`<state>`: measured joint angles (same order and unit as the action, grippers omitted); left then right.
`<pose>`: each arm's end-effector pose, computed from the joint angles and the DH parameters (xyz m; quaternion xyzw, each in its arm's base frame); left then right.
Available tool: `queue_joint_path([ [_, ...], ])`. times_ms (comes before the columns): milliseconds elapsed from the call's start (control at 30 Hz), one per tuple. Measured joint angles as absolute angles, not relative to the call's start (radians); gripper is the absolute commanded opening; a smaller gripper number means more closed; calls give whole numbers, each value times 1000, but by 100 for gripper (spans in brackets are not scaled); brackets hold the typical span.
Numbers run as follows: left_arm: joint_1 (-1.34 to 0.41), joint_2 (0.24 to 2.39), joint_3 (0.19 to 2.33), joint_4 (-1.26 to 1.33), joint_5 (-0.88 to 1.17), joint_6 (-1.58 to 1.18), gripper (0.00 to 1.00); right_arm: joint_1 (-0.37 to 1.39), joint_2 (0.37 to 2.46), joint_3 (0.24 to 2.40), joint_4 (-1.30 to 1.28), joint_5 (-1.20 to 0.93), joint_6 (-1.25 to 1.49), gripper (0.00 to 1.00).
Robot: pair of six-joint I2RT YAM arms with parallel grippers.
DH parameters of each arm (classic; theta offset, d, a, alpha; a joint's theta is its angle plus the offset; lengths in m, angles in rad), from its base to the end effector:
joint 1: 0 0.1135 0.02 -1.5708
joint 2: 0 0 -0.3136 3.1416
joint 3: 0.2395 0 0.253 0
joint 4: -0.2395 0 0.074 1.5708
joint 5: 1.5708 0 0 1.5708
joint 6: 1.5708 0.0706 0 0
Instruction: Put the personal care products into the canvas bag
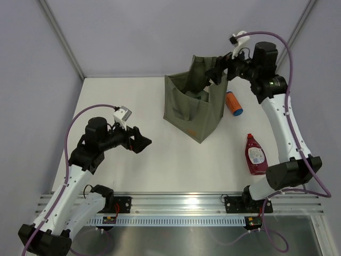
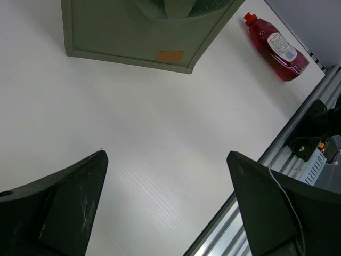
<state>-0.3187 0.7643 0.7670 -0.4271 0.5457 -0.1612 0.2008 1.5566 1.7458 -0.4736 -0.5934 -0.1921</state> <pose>0.1420 -0.0855 0.3359 0.2093 0.7951 -0.3440 0.4535 0.3575 0.1131 0.4951 -0.3213 0.7163 0.2364 0.5725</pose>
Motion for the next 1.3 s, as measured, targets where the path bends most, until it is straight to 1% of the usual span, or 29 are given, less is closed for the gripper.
queue_joint_path([
  [100, -319, 763, 768, -429, 536, -157, 99, 120, 1501, 1786, -474, -504, -118, 99],
  [200, -319, 759, 768, -430, 527, -157, 99, -17, 1470, 1787, -470, -421, -45, 99],
  [267, -319, 756, 768, -430, 525, -157, 99, -98, 1507, 1795, -485, -372, -25, 99],
  [333, -319, 753, 768, -430, 523, -157, 99, -136, 1589, 1811, -513, -328, -27, 99],
  [433, -319, 753, 768, -430, 522, -157, 99, -144, 1765, 1823, -553, -295, -76, 99],
  [600, -319, 753, 768, -432, 515, -157, 99, -143, 2087, 1847, -738, -295, -266, 99],
  [733, -319, 754, 768, -432, 511, -157, 99, -142, 2277, 2002, -878, -261, -375, 100],
  [967, -319, 776, 768, -433, 510, -157, 99, -116, 2371, 2253, -988, -234, -453, 100],
  [1167, -319, 781, 768, -434, 508, -157, 99, -86, 2473, 2392, -1036, -217, -457, 99],
  [1233, -319, 781, 768, -436, 507, -157, 99, -76, 2495, 2392, -1051, -208, -457, 97],
  [1300, -319, 781, 768, -436, 505, -157, 99, -70, 2513, 2387, -1067, -187, -457, 90],
])
